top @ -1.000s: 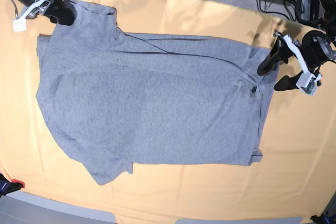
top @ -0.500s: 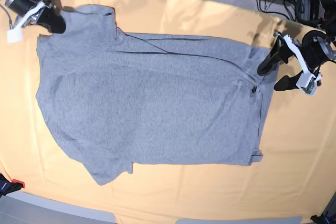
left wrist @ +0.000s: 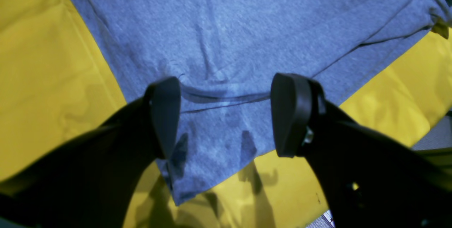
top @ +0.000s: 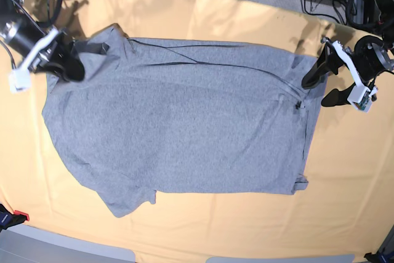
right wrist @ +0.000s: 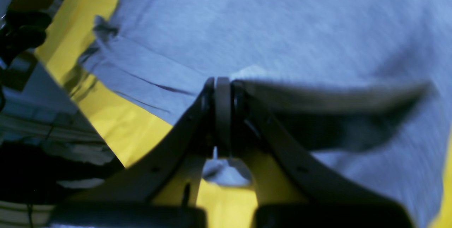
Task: Layout the t-shirt on the table in an organized manner, then fold the t-shirt properly
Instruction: 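Move the right gripper to the folded edge corner and grasp it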
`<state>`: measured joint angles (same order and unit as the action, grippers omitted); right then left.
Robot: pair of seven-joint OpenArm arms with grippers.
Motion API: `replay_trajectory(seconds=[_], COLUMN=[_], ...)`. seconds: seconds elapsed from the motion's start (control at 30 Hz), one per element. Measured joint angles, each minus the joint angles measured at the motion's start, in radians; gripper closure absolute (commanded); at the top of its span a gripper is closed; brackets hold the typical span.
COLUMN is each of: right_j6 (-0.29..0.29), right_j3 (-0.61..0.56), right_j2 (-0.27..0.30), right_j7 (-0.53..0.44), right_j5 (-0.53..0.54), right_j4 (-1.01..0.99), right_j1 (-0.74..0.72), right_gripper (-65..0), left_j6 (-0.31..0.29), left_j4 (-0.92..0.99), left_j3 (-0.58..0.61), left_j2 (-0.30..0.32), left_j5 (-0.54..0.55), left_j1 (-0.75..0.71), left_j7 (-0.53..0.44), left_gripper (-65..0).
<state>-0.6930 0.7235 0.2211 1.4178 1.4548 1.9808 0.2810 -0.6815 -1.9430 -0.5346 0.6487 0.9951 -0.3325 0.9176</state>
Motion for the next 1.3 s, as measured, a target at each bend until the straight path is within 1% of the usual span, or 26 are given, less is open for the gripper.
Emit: replay_trajectory(seconds=[0.17,0.2,0.3,0.4,0.5,0.6,0.8,0.83,0.97,1.0,1.07,1.17,1.27,1.3], right_j6=[0.000,0.000,0.000,0.000,0.000,0.000,0.001,0.031,0.105,0.129,0.173,0.197,0.204,0.204], right_j3=[-0.131,-0.156,-0.227,-0.291,-0.323,-0.323,-0.323,-0.323,-0.323,-0.323,-0.322,-0.323,-0.323,-0.323], right_j2=[0.000,0.000,0.000,0.007,0.019,0.019,0.016,0.016,0.014,0.014,0.013,0.011,0.011,0.011], right_j7=[0.000,-0.002,0.000,-0.085,-0.159,-0.222,-0.238,-0.256,-0.317,-0.322,-0.325,-0.327,-0.326,-0.325], right_j5=[-0.007,-0.038,-0.197,-0.346,-0.502,-0.580,-0.708,-0.744,-0.872,-0.898,-0.932,-0.943,-0.943,-0.943], right_j4=[0.000,0.000,0.000,0.000,0.000,0.000,0.000,0.000,-0.001,-0.001,-0.001,-0.001,-0.001,-0.001], right_j1=[-0.096,-0.113,-0.153,-0.172,-0.201,-0.204,-0.204,-0.203,-0.192,-0.187,-0.180,-0.179,-0.178,-0.178], right_gripper=[0.0,0.0,0.0,0.0,0.0,0.0,0.0,0.0,0.0,0.0,0.0,0.0,0.0,0.0], left_j6=[0.000,0.000,0.000,0.000,0.000,0.000,0.000,0.000,0.000,0.000,0.019,0.023,0.024,0.046], left_j4=[0.000,0.000,0.000,0.000,0.000,0.000,0.000,0.000,0.000,0.000,0.000,0.000,0.000,0.000], left_j3=[0.000,0.000,0.000,0.000,0.000,0.000,0.000,0.000,0.000,0.000,0.000,0.000,0.000,0.000], left_j2=[0.000,0.000,0.000,0.000,0.000,0.000,0.000,0.000,0.000,0.000,0.000,0.000,0.000,-0.001], left_j5=[0.000,0.000,0.000,0.000,0.000,0.000,0.000,0.000,-0.016,-0.020,-0.019,-0.019,-0.055,-0.063], left_j1=[0.000,0.000,0.000,0.000,0.000,0.000,0.000,0.000,0.000,0.000,0.000,0.000,0.000,0.000], left_j7=[0.000,0.000,0.002,0.003,0.003,0.003,0.003,0.004,0.003,0.003,0.003,0.003,0.003,0.005], left_gripper=[-40.9,-40.9,-40.9,-40.9,-40.9,-40.9,-40.9,-40.9,-40.9,-40.9,-40.9,-40.9,-40.9,-40.9])
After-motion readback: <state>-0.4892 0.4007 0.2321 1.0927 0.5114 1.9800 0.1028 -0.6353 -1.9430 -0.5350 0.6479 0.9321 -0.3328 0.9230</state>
